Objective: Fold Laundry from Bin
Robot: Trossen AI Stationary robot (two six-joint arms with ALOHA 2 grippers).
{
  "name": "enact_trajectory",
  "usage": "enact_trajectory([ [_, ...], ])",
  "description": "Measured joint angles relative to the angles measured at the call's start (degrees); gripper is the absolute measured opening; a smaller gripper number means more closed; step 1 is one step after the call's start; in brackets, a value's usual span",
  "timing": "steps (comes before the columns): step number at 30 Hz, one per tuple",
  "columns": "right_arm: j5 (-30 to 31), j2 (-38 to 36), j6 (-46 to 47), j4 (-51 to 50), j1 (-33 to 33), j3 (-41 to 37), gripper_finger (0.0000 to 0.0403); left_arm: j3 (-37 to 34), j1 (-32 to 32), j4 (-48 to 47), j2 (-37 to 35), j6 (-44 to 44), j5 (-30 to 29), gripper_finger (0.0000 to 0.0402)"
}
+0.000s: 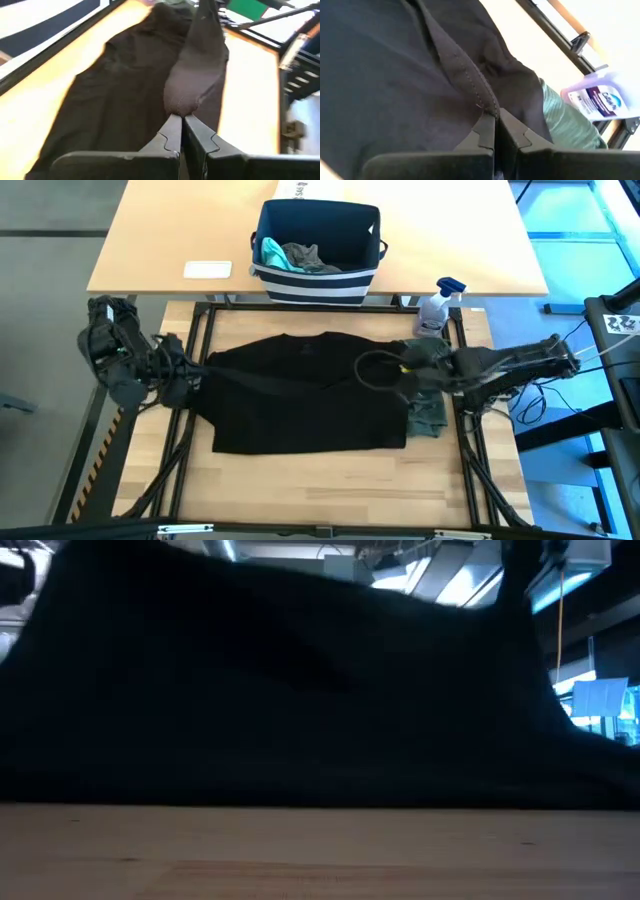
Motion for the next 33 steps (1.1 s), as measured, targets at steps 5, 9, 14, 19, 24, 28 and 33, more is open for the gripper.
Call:
enact_trajectory([
  [5,-5.2,0.0,-12.5,11.9,-11.1,-8.6,0.0003,-7.1,5.5,0.0,-5.6,-0.6,1.6,0.0000],
  [9,-8.7,0.1,-19.1,22.7,-18.6,-15.1,0.0003,-13.3,10.4,0.0,-10.2,-1.1,-0.3,0.0000],
  [14,-9.9,0.1,-22.9,31.0,-26.4,-21.3,0.0003,-21.4,15.6,0.0,-15.5,-1.2,-2.0,0.0000],
  [19,-10.0,0.1,-25.2,39.3,-32.0,-25.4,0.0003,-25.9,19.5,0.0,-18.7,-2.5,-0.9,0.0000],
  [24,-9.7,0.1,-25.6,45.6,-35.0,-28.3,0.0003,-24.8,22.2,0.1,-18.8,-3.5,-2.1,0.0003],
  [28,-8.2,0.5,-27.4,47.3,-37.2,-28.6,0.0003,-24.8,24.4,0.1,-18.8,-4.6,-4.1,0.0005],
  [33,-8.8,1.2,-28.2,50.0,-39.9,-28.6,0.0003,-25.8,26.2,0.0,-18.7,-4.6,-3.3,0.0006],
])
